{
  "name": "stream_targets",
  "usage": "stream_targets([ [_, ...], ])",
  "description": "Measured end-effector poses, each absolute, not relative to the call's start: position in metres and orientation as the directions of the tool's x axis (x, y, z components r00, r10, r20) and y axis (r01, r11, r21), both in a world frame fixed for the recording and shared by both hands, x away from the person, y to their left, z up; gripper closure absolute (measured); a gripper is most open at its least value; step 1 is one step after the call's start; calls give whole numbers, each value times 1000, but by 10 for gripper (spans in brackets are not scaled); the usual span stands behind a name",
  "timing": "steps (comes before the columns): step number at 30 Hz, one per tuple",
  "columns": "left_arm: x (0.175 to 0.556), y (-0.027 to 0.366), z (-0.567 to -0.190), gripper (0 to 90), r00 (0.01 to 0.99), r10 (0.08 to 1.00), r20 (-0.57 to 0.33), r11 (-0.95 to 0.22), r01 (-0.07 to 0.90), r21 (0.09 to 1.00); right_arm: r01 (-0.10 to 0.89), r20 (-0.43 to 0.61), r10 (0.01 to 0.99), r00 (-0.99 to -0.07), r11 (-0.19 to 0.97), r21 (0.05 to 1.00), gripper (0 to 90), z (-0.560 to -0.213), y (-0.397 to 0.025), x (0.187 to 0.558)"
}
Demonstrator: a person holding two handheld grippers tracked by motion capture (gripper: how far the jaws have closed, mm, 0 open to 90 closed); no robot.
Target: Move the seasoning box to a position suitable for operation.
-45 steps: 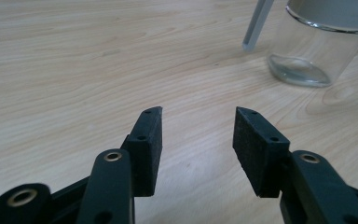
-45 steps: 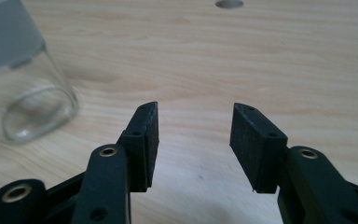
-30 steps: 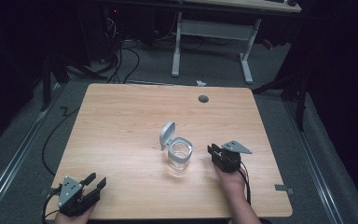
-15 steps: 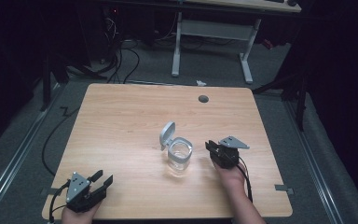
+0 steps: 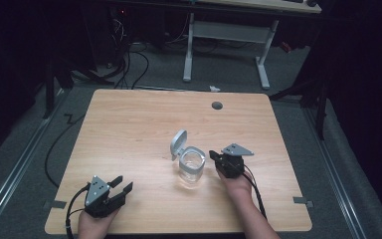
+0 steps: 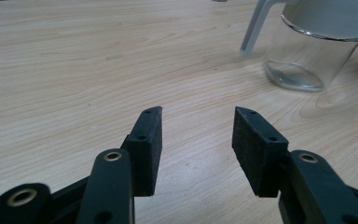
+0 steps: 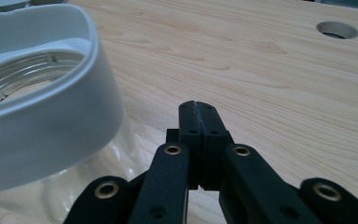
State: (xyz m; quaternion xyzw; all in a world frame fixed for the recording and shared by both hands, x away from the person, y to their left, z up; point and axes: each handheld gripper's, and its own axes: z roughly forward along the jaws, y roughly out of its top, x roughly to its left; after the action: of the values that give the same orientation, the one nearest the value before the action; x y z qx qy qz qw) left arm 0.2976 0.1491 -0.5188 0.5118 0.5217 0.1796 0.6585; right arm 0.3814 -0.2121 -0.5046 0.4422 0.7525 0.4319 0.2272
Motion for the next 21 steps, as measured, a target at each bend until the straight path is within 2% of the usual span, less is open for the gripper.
stream_targets([
  [14,303,129,-525,600,407,778,-478,366,324,873,455,41,832,-553,260,852,900,-509,-200,376],
  [21,302,129,-525,593,408,780,-475,362,324,874,440,30,827,-561,267,857,900,-509,-200,370],
])
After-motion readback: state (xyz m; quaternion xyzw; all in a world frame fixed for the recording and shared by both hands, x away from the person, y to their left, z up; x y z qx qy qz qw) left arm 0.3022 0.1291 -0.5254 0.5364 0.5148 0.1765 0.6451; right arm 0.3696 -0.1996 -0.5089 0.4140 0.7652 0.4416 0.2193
